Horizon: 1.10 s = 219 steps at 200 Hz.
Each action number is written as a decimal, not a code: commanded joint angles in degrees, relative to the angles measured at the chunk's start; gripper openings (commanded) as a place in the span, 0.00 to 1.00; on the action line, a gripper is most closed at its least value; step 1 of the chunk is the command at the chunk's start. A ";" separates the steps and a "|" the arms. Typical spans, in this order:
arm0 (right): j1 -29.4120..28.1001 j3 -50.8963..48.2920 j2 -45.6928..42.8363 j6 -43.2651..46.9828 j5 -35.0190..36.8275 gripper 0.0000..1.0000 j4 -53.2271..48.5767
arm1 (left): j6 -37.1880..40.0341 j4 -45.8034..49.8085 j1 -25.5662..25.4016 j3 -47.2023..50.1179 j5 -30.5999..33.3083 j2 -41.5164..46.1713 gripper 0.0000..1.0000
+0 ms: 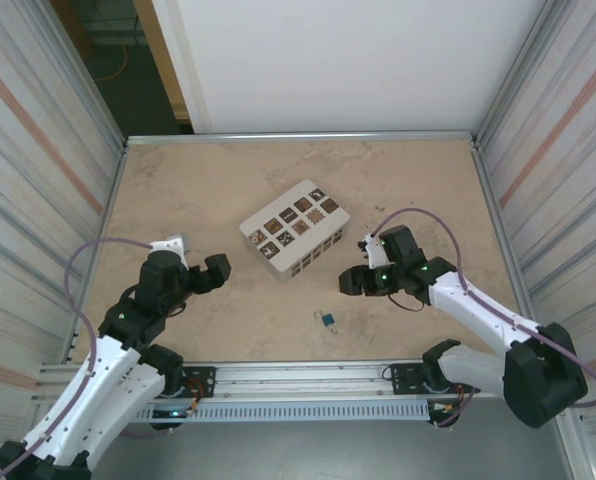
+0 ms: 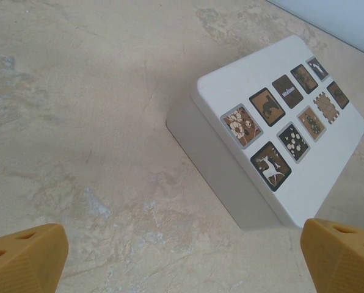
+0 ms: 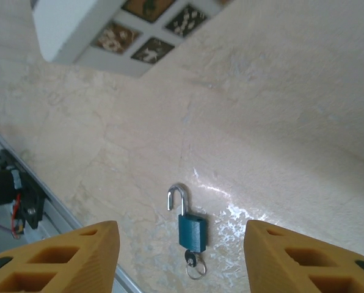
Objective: Unlock a padlock with a key
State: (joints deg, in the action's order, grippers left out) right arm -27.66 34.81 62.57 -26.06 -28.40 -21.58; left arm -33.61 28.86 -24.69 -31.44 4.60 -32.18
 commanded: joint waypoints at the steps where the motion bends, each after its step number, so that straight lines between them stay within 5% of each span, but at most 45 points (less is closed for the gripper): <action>1: 1.46 -1.10 -4.54 -0.19 1.88 0.62 -1.46 | 2.25 0.83 0.69 -2.30 2.74 1.31 0.99; 64: 6.34 -4.45 -18.71 -1.90 13.46 1.00 -1.62 | 6.74 1.51 0.78 -3.80 10.46 2.77 0.99; 126: 13.98 -3.96 -22.85 2.54 17.75 0.99 -1.04 | 12.63 -2.98 0.91 -2.94 16.18 3.25 0.99; 175: 17.87 -7.24 -23.23 4.66 36.04 0.99 5.92 | 14.47 -8.45 0.96 -0.88 20.38 1.14 0.99; 219: 19.23 -12.23 -20.13 14.81 42.78 0.99 18.04 | 18.02 -16.18 1.21 2.26 26.61 -2.56 0.99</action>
State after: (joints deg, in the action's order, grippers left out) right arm -9.56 24.67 40.86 -18.41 7.84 -12.53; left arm -19.46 19.46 -24.14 -31.38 25.39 -32.97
